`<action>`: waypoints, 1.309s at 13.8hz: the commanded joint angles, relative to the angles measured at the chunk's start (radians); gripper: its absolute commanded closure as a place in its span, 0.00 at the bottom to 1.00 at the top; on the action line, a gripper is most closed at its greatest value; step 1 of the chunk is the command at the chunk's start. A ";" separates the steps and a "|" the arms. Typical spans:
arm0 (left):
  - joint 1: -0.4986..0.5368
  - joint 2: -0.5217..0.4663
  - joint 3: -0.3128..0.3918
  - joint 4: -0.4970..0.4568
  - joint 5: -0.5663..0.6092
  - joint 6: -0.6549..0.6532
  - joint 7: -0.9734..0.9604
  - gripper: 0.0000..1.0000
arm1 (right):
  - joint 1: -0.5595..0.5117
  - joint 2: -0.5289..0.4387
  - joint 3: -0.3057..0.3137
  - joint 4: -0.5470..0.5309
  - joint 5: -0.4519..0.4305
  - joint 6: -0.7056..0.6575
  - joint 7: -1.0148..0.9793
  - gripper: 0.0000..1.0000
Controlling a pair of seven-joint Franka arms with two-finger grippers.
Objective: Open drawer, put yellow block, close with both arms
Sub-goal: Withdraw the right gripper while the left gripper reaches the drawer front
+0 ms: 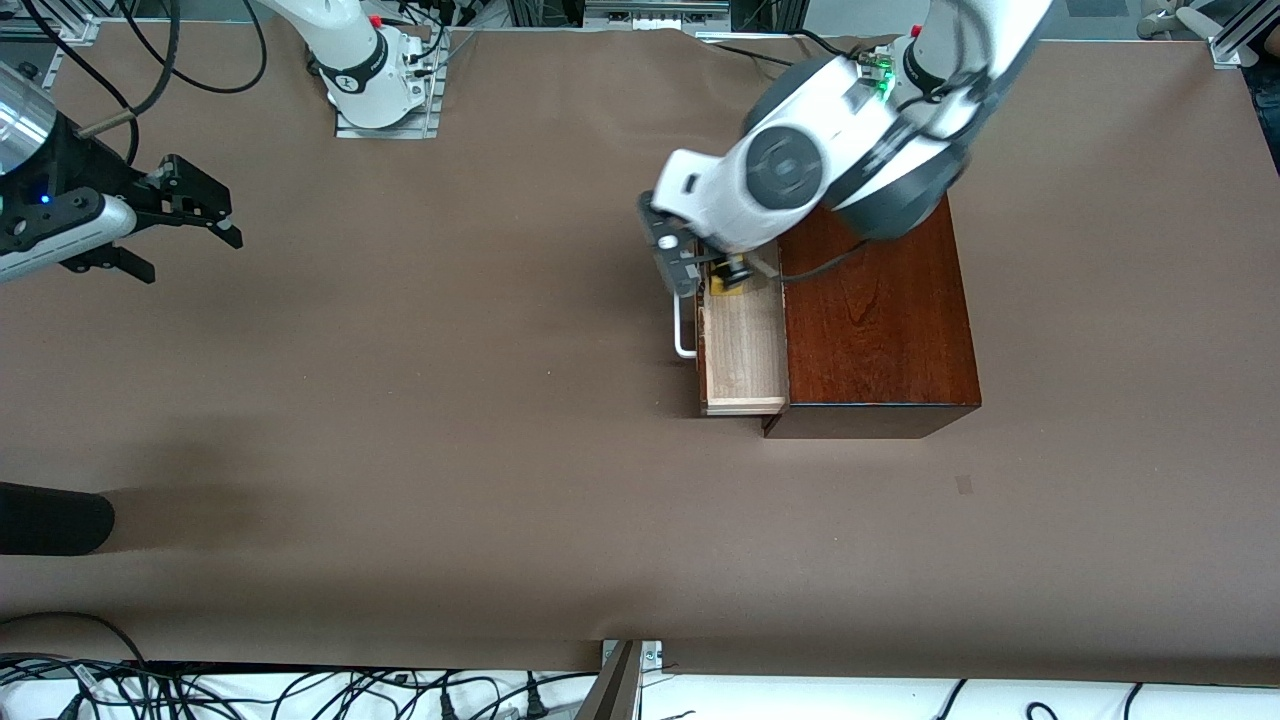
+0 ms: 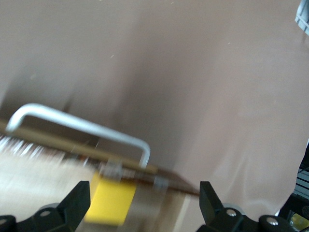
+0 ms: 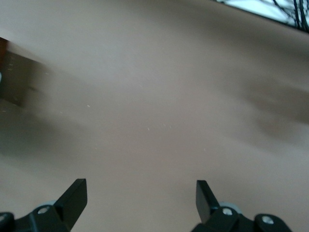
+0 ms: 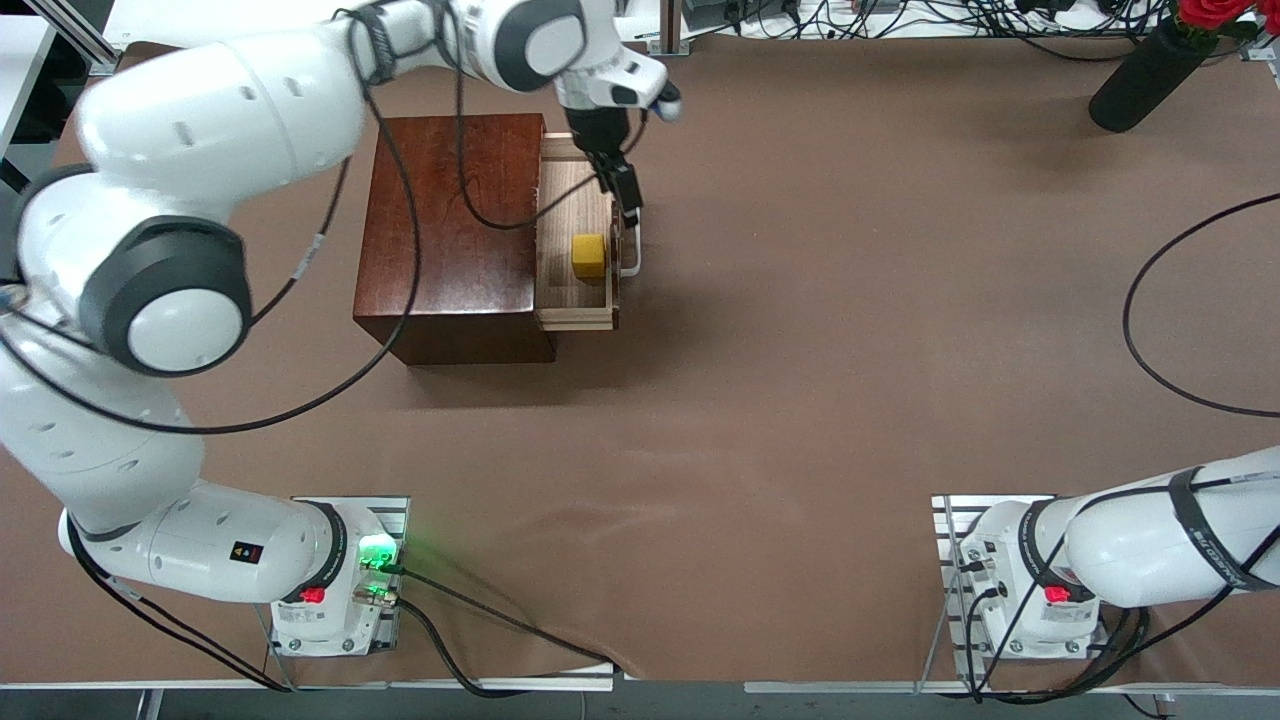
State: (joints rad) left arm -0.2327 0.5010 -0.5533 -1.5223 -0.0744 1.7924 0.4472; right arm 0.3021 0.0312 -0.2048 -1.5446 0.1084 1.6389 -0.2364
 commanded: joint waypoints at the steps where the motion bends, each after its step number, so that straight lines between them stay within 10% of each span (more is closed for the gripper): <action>1: -0.065 0.126 -0.007 0.093 0.135 0.089 0.121 0.00 | -0.011 -0.059 0.053 -0.090 -0.086 0.024 0.120 0.00; 9: -0.135 0.195 0.001 0.042 0.493 0.217 0.203 0.00 | -0.120 -0.119 0.157 -0.181 -0.128 0.039 0.124 0.00; 18: -0.116 0.171 0.033 0.030 0.513 -0.027 0.202 0.00 | -0.126 -0.080 0.147 -0.137 -0.139 0.048 0.108 0.00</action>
State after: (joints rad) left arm -0.3602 0.7160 -0.5342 -1.4705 0.4013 1.8730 0.6298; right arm 0.1962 -0.0542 -0.0700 -1.6924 -0.0135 1.6783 -0.1250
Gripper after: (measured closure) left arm 0.000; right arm 0.000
